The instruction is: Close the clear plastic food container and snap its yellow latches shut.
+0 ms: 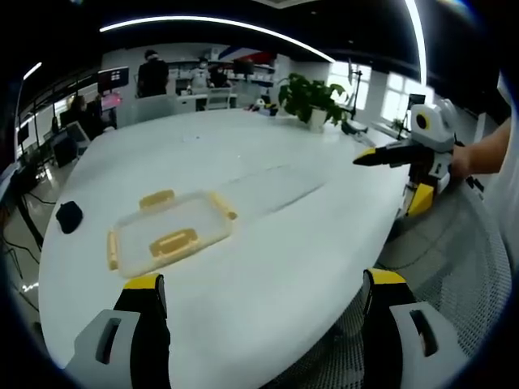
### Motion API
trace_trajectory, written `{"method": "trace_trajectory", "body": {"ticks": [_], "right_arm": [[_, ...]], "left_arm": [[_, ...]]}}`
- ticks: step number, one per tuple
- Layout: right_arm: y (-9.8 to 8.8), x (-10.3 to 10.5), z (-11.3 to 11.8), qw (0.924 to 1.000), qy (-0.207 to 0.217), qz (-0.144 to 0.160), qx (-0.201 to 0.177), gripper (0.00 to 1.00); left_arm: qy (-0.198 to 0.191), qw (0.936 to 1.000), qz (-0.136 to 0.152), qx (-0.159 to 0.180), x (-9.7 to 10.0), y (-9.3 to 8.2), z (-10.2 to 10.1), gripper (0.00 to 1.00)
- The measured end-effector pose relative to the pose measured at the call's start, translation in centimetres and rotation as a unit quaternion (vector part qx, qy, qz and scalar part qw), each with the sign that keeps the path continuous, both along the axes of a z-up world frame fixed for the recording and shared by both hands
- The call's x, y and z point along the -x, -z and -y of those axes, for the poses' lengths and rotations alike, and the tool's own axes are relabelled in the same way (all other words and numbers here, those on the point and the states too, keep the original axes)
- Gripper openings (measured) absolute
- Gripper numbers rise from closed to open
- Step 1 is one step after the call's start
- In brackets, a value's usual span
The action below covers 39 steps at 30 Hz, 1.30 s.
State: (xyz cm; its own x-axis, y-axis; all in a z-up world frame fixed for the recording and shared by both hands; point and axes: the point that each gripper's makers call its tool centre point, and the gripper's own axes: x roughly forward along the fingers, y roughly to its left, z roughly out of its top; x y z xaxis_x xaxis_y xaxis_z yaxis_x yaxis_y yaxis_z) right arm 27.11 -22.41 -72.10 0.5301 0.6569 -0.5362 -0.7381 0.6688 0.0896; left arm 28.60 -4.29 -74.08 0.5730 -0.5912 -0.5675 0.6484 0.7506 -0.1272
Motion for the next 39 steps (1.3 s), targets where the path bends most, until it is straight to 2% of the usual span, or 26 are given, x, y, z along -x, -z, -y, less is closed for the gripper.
{"method": "trace_trajectory", "body": {"ticks": [24,27,29,39], "right_arm": [[-0.3,-0.1,0.0,1.0000,0.000,0.007,-0.001,0.99],[-0.7,-0.2,-0.2,0.9999,-0.002,0.017,-0.002,0.99],[-0.5,-0.1,-0.2,1.0000,-0.001,0.009,-0.005,0.99],[-0.6,0.1,-0.6,0.9997,-0.016,0.014,0.009,0.99]], "left_arm": [[0.005,1.0000,-0.001,-0.004,0.1,0.2,0.1,0.99],[0.005,1.0000,0.001,-0.005,0.1,0.1,0.0,0.99],[0.006,1.0000,0.002,-0.006,0.1,0.0,0.1,0.99],[0.009,0.9999,0.008,0.006,0.0,-0.8,0.2,0.99]]}}
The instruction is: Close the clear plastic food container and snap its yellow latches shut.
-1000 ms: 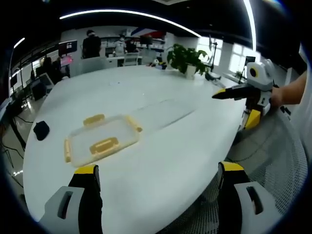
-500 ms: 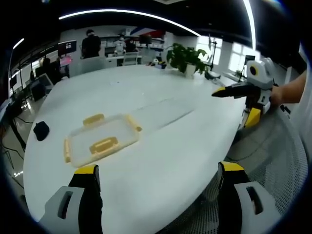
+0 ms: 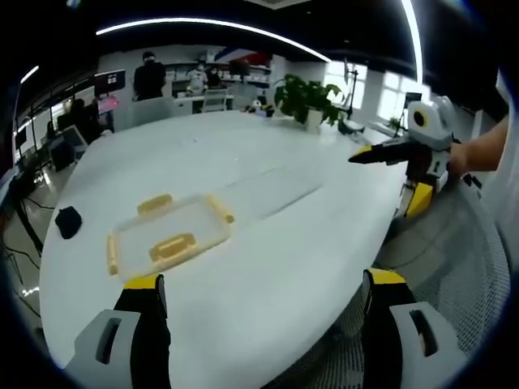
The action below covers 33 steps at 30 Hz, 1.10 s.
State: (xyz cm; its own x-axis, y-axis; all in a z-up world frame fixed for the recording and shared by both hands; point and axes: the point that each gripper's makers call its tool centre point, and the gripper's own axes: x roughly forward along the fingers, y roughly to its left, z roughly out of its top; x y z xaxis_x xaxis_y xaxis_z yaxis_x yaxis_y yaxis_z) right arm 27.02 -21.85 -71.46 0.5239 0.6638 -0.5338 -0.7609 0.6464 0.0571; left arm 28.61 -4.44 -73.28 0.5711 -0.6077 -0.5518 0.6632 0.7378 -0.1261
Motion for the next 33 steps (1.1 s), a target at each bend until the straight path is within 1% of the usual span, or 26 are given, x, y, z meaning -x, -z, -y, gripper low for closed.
{"method": "trace_trajectory", "body": {"ticks": [2,4,7,8,10,12,15,18,24,33], "right_arm": [[0.1,0.2,-0.2,0.9999,-0.007,-0.002,0.008,0.99],[0.0,0.1,-0.4,0.9997,-0.016,0.009,0.018,0.99],[-0.2,-0.2,-0.6,0.9995,-0.018,0.009,0.023,0.99],[-0.3,-0.2,-0.7,0.9995,-0.020,0.003,0.024,0.96],[-0.5,-0.4,-0.9,0.9993,-0.024,0.004,0.030,0.92],[-0.8,-0.6,-1.2,0.9989,-0.032,0.010,0.034,0.91],[-0.8,-0.9,-1.4,0.9984,-0.037,0.009,0.041,0.88],[-0.9,-1.3,-1.9,0.9982,-0.040,0.010,0.043,0.90],[-1.0,-1.5,-2.8,0.9979,-0.045,0.010,0.045,0.90],[-1.2,-2.2,-3.5,0.9973,-0.051,0.011,0.052,0.88]], "left_arm": [[0.000,1.0000,0.001,0.003,-0.1,-0.2,0.0,0.99],[0.004,1.0000,0.000,0.003,-0.1,-0.1,0.0,0.98],[0.017,0.9998,-0.008,-0.002,0.1,0.0,-0.2,0.96],[0.020,0.9998,-0.007,-0.004,0.0,0.0,-0.3,0.96],[0.027,0.9996,-0.004,-0.007,-0.1,-0.2,-0.6,0.95],[0.033,0.9994,0.001,-0.009,-0.3,-0.4,-0.9,0.94],[0.041,0.9991,0.006,-0.013,-0.7,-0.6,-1.2,0.94],[0.048,0.9987,0.010,-0.017,-1.1,-0.8,-1.4,0.93],[0.057,0.9980,0.011,-0.025,-1.5,-0.7,-1.8,0.92],[0.067,0.9971,0.016,-0.032,-2.3,-0.7,-2.3,0.91]]}}
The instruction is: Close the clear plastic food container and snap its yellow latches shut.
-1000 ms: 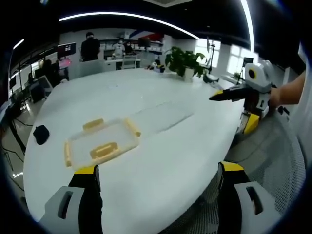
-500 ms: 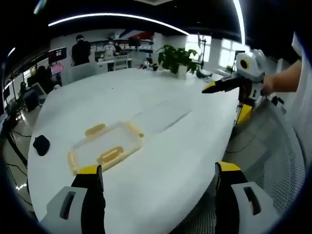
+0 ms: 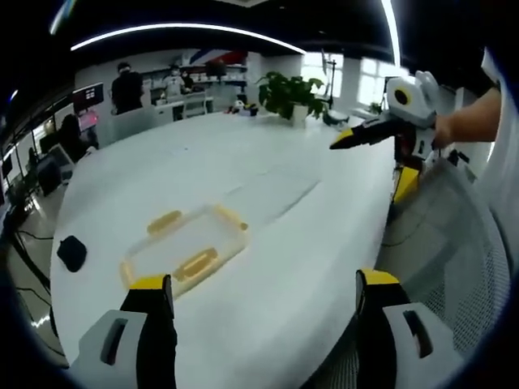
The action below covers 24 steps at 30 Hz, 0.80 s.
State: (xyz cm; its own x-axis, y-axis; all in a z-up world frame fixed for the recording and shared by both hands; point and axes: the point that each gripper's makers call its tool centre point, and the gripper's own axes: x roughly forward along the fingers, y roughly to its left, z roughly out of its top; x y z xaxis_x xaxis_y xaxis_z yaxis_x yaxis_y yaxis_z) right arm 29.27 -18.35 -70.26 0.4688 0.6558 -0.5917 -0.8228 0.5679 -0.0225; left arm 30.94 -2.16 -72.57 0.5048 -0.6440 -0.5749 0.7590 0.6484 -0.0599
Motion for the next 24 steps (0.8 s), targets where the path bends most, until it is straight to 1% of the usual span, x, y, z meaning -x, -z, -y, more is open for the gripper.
{"method": "trace_trajectory", "body": {"ticks": [7,15,18,23,24], "right_arm": [[0.0,-0.5,-0.8,1.0000,-0.008,-0.002,0.006,0.88],[0.1,-0.7,-1.1,0.9998,-0.014,-0.005,0.015,0.86],[0.0,-0.8,-1.3,0.9996,-0.022,-0.003,0.018,0.86],[0.1,-1.1,-1.5,0.9993,-0.028,-0.004,0.024,0.85],[0.0,-1.2,-1.5,0.9992,-0.030,0.001,0.027,0.85]], "left_arm": [[0.008,1.0000,0.004,-0.003,-0.6,-0.2,-0.2,0.91],[0.012,0.9999,0.004,-0.004,-1.0,-0.2,-0.7,0.90],[0.017,0.9999,0.001,-0.004,-1.1,-0.2,-0.8,0.89],[0.029,0.9995,0.006,-0.009,-1.4,-0.3,-0.8,0.88],[0.030,0.9995,0.007,-0.010,-1.5,-0.3,-0.9,0.88]]}}
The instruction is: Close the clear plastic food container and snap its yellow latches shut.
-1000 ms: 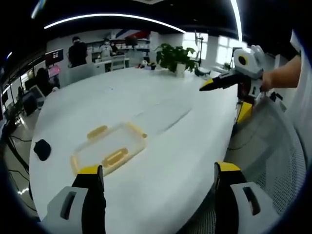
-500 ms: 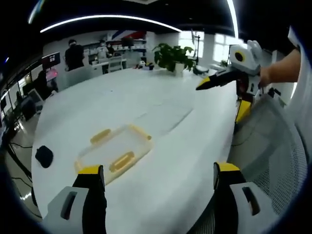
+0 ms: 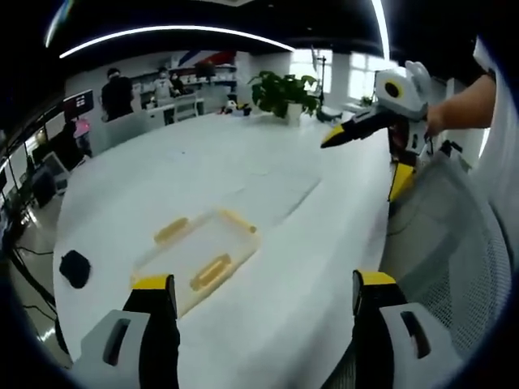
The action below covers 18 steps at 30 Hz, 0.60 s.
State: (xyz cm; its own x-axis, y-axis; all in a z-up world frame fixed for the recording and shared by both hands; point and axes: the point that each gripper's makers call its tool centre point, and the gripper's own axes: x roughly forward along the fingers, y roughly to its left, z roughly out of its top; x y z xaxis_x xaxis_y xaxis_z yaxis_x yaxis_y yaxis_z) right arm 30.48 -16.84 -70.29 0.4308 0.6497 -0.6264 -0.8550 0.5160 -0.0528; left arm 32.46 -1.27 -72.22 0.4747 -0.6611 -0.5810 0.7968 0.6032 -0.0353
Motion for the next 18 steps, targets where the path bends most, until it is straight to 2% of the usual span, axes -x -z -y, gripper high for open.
{"method": "trace_trajectory", "body": {"ticks": [18], "right_arm": [[0.2,-1.0,-1.3,0.9996,-0.027,-0.003,0.011,0.81]], "left_arm": [[0.008,0.9998,0.003,-0.020,-1.5,0.1,-1.0,0.87]]}}
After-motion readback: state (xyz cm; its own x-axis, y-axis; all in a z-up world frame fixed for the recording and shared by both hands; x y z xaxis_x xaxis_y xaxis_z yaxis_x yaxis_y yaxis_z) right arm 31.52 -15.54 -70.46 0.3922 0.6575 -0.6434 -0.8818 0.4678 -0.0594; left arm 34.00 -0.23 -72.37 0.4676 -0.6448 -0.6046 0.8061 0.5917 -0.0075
